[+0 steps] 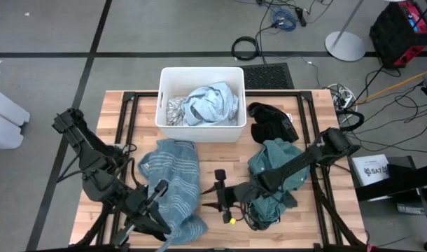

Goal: Sort clothes
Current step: Put the blue striped shirt into the white bin

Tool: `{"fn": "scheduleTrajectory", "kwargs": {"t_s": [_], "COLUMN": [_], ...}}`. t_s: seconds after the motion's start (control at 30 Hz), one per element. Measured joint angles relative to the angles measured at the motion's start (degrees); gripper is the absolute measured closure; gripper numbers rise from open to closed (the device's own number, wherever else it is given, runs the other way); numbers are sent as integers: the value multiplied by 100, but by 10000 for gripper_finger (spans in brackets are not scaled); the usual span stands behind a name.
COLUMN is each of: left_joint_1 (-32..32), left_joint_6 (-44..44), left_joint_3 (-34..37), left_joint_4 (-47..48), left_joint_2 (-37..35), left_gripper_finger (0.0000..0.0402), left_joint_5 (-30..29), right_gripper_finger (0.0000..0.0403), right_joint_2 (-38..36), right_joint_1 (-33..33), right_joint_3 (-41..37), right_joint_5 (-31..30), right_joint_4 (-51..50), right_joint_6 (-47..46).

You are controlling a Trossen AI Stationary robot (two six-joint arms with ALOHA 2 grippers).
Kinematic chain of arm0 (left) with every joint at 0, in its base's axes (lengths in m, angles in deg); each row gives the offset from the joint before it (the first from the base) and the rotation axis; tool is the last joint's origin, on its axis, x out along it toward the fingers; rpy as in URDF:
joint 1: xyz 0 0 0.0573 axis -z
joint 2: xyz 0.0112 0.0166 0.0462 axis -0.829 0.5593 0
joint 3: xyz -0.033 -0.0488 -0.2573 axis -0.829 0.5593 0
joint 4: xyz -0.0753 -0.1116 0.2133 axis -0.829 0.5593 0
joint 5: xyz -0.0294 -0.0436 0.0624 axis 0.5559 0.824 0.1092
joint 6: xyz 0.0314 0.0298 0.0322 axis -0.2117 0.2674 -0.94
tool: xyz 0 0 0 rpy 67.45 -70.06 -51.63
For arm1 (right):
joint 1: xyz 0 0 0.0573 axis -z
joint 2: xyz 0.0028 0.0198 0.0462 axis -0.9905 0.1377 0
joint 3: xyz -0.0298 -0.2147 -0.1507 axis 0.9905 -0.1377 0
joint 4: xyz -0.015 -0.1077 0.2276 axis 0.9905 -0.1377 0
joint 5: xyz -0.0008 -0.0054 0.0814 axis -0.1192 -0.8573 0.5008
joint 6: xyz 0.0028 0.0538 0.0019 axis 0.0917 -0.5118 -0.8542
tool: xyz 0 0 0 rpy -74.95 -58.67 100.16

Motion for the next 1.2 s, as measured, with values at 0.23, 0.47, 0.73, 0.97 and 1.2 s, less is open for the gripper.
{"fn": "scheduleTrajectory", "kwargs": {"t_s": [0.23, 0.47, 0.73, 0.97, 1.2], "left_joint_1": [1, -39, -42, -32, -24], "left_joint_6": [-162, -169, -318, -565, -1176], "left_joint_3": [0, 0, 0, 0, -1], "left_joint_4": [12, 54, 4, -138, -790], "left_joint_2": [-3, -5, -5, -8, -12], "left_gripper_finger": [397, 396, 396, 396, 396], "left_joint_5": [2, 4, 2, -4, -146], "right_gripper_finger": [243, 243, 308, 397, 401], "right_joint_2": [524, 1018, 1497, 1087, 3], "right_joint_1": [-15, -7, -4, -136, -209], "right_joint_3": [2, 665, 1858, 2074, 2083], "right_joint_5": [71, 134, -255, -1237, -2180], "right_joint_4": [339, 363, -1213, -1579, -1997], "right_joint_6": [-320, -281, -199, 714, 1655]}}
